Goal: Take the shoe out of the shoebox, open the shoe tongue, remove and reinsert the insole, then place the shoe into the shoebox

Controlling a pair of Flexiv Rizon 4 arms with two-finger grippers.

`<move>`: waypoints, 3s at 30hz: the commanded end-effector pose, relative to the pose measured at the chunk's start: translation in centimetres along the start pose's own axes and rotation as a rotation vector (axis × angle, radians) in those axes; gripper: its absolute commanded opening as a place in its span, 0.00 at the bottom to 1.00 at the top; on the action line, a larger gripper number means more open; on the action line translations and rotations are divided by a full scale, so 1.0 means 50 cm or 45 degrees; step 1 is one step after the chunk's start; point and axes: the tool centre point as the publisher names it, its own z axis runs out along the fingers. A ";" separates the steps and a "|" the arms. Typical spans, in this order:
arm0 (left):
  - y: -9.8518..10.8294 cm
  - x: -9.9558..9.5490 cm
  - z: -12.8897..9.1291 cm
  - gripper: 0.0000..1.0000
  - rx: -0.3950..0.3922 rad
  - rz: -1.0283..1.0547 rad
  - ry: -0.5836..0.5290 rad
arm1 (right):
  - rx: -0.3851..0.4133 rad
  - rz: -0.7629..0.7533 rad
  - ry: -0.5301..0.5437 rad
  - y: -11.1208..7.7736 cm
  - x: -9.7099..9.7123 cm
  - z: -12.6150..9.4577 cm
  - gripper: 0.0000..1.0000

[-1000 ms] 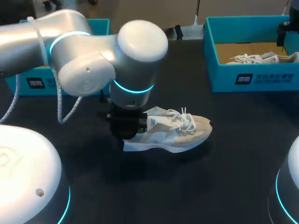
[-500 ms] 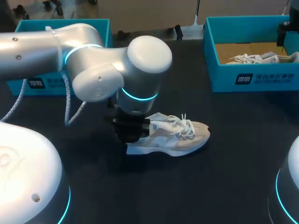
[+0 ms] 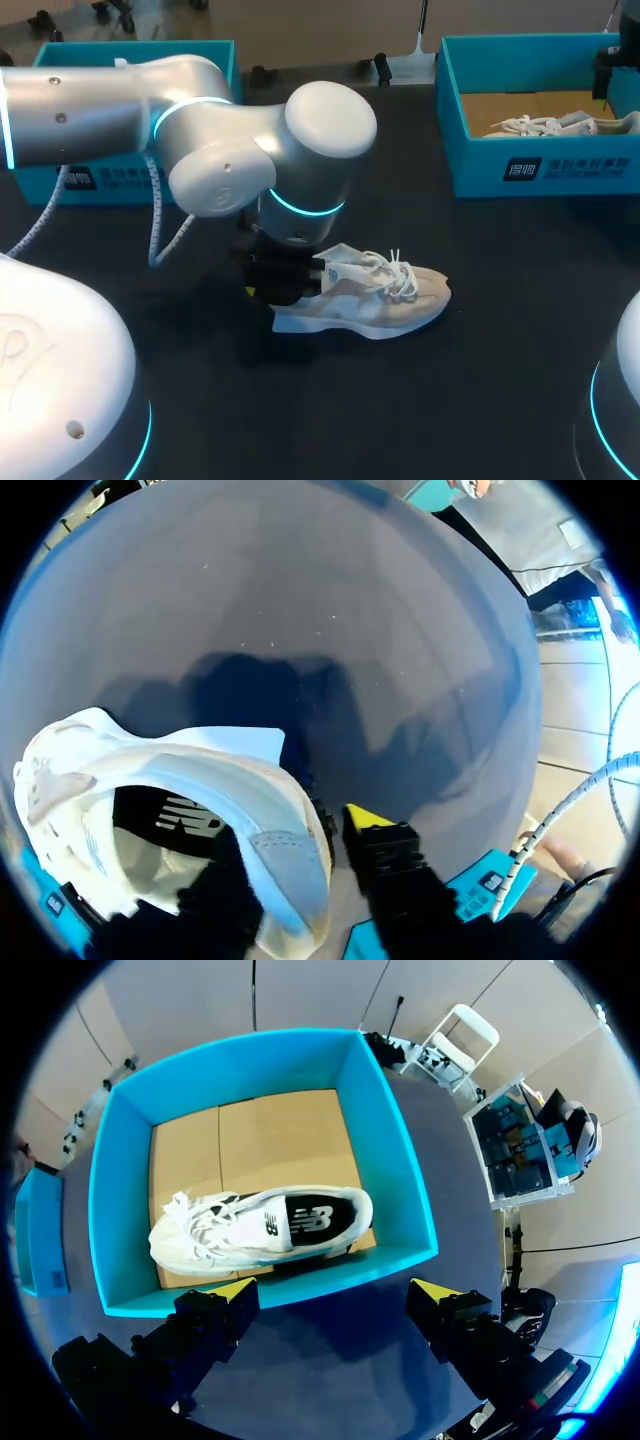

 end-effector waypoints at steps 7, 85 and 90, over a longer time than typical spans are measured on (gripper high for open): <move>-0.006 0.008 -0.029 1.00 0.000 0.001 -0.047 | -0.003 0.000 0.001 -0.002 0.000 0.000 1.00; -0.043 0.236 -0.133 1.00 0.969 -1.320 -1.101 | -0.003 0.000 0.001 -0.002 0.000 0.000 1.00; -0.048 0.248 -0.099 1.00 1.076 -1.428 -1.157 | -0.003 0.000 0.001 -0.002 0.000 0.000 1.00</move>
